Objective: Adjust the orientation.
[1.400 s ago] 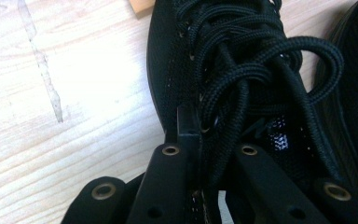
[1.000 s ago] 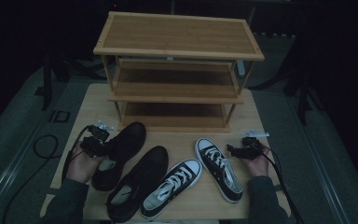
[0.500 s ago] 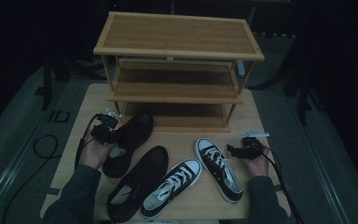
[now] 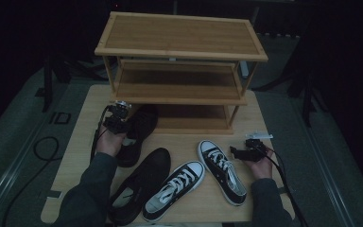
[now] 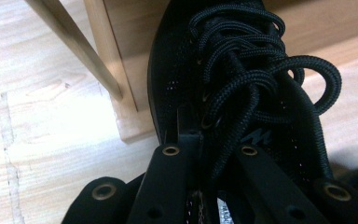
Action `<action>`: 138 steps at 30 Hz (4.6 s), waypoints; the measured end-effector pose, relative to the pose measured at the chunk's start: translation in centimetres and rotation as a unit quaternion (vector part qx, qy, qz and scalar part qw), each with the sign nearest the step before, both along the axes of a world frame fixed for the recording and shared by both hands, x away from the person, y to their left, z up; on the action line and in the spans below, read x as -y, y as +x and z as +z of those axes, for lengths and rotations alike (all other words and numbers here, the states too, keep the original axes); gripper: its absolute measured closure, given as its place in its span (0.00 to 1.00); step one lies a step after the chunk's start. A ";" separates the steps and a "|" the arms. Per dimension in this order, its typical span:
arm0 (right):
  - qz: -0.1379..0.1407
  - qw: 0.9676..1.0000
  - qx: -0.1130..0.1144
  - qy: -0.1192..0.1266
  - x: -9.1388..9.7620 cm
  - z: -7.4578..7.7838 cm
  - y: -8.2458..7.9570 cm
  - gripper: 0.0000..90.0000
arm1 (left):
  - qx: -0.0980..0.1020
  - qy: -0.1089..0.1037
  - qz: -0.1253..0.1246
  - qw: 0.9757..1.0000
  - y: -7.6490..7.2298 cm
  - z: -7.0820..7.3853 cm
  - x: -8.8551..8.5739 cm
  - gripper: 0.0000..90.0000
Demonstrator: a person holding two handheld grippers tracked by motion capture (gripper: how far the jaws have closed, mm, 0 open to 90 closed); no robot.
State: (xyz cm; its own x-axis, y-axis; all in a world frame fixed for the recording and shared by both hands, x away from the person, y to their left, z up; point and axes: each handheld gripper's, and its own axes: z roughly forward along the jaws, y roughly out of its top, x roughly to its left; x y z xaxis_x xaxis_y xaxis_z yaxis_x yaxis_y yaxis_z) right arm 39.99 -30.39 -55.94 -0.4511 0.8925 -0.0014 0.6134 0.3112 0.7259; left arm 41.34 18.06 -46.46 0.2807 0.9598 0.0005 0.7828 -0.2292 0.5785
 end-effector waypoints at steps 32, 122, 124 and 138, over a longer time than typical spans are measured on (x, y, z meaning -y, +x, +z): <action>0.001 1.000 0.001 0.000 0.0 0.0 0.0 0.20 | 0.059 -0.035 -0.028 0.997 -1.4 1.1 0.4 0.63; 0.000 1.000 0.000 0.000 0.0 0.0 0.0 0.20 | -0.011 0.041 -0.157 0.987 -7.0 -4.4 1.8 0.99; 0.000 1.000 0.000 0.000 0.0 0.0 0.0 0.20 | -0.016 0.042 -0.161 0.986 -7.1 -4.8 2.0 0.98; 0.000 1.000 0.000 0.000 0.0 0.0 0.0 0.20 | -0.027 0.052 -0.176 0.983 -6.4 -5.3 2.9 0.99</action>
State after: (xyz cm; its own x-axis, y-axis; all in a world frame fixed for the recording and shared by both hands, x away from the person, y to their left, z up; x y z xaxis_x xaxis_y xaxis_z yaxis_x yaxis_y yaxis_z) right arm 39.99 -30.39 -55.94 -0.4509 0.8926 -0.0014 0.6132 0.3109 0.7262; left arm 34.93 15.17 -51.81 0.5969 0.7993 0.0692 0.6735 -0.5460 0.4982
